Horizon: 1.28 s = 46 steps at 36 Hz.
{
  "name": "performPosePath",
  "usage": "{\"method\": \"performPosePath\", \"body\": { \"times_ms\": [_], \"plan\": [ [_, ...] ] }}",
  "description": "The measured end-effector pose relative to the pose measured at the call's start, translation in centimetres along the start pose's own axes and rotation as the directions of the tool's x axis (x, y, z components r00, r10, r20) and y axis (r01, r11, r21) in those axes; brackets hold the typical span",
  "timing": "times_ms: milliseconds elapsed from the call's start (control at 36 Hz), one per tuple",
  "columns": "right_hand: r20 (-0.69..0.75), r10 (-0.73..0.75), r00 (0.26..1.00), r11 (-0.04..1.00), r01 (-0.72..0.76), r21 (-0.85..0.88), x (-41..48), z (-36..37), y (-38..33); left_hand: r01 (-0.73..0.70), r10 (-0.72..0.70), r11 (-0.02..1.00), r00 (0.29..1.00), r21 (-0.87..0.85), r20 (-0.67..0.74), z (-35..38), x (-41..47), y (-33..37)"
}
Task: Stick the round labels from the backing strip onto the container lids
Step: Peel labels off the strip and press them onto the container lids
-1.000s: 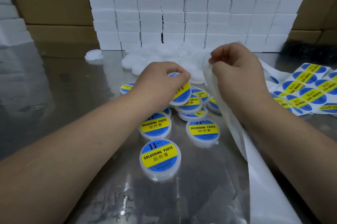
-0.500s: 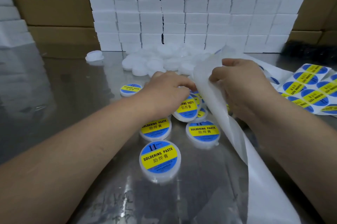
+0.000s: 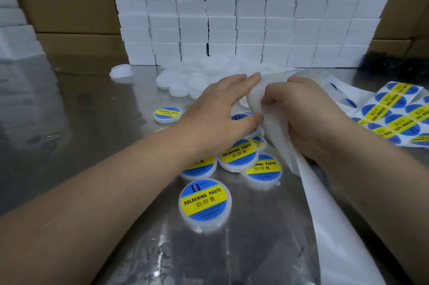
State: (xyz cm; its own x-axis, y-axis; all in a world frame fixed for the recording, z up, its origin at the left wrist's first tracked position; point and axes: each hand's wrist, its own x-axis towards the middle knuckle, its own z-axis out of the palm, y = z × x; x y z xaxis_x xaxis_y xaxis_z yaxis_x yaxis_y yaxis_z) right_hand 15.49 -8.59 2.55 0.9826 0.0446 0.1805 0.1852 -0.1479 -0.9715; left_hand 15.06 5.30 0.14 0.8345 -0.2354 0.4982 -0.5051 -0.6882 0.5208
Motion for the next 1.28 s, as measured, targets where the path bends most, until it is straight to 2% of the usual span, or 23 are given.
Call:
{"method": "performPosePath", "body": {
  "times_ms": [111,194,306,444,500,583,722,889,972,1083,1194,1278],
  "plan": [
    [0.022,0.019,1.000,0.994,-0.021,0.105,0.2,0.0,0.2,0.002,-0.002,0.999,1.000,0.038,-0.008,-0.2,0.0,0.0],
    [-0.053,0.013,0.998,0.993,-0.007,0.115,0.2,0.0,0.2,-0.014,0.012,0.994,1.000,0.107,0.025,0.0,-0.1,0.1],
    [-0.167,-0.083,0.982,0.995,0.090,0.038,0.4,-0.1,0.3,-0.026,0.025,0.993,1.000,0.115,0.011,-0.2,0.0,0.0],
    [-0.166,-0.219,0.962,0.976,0.212,-0.056,0.4,-0.1,0.5,-0.001,0.002,0.995,1.000,0.101,-0.011,0.0,0.1,-0.1],
    [-0.217,-0.262,0.940,0.965,0.251,-0.077,0.6,-0.2,0.6,0.055,-0.052,0.998,0.995,0.032,-0.084,-0.3,0.4,-0.1],
    [-0.308,-0.267,0.913,0.964,0.258,-0.071,1.1,-0.5,0.7,0.196,-0.213,0.976,0.957,-0.099,-0.199,-1.3,1.6,-0.4],
    [-0.350,-0.222,0.910,0.970,0.244,0.018,1.2,-0.4,1.0,0.298,-0.297,0.954,0.926,-0.033,-0.234,-2.4,4.8,-1.4],
    [-0.348,-0.233,0.908,0.967,0.255,0.019,1.4,0.0,1.7,0.311,-0.314,0.911,0.949,0.272,-0.036,-1.9,9.3,-3.5],
    [-0.339,-0.277,0.899,0.959,0.278,-0.047,1.4,0.1,1.8,0.230,-0.292,0.901,0.948,0.367,0.124,-0.9,10.7,-4.0],
    [-0.291,-0.253,0.923,0.967,0.248,-0.053,1.3,0.4,1.8,0.151,-0.280,0.899,0.920,0.410,0.276,2.0,12.0,-3.7],
    [-0.261,-0.242,0.935,0.969,0.245,-0.020,1.3,0.5,1.7,0.064,-0.307,0.856,0.861,0.513,0.406,4.4,12.7,-3.5],
    [-0.276,-0.265,0.924,0.963,0.266,-0.033,1.5,0.0,1.8,-0.026,-0.276,0.776,0.884,0.630,0.377,4.9,12.5,-3.4]
  ]
}}
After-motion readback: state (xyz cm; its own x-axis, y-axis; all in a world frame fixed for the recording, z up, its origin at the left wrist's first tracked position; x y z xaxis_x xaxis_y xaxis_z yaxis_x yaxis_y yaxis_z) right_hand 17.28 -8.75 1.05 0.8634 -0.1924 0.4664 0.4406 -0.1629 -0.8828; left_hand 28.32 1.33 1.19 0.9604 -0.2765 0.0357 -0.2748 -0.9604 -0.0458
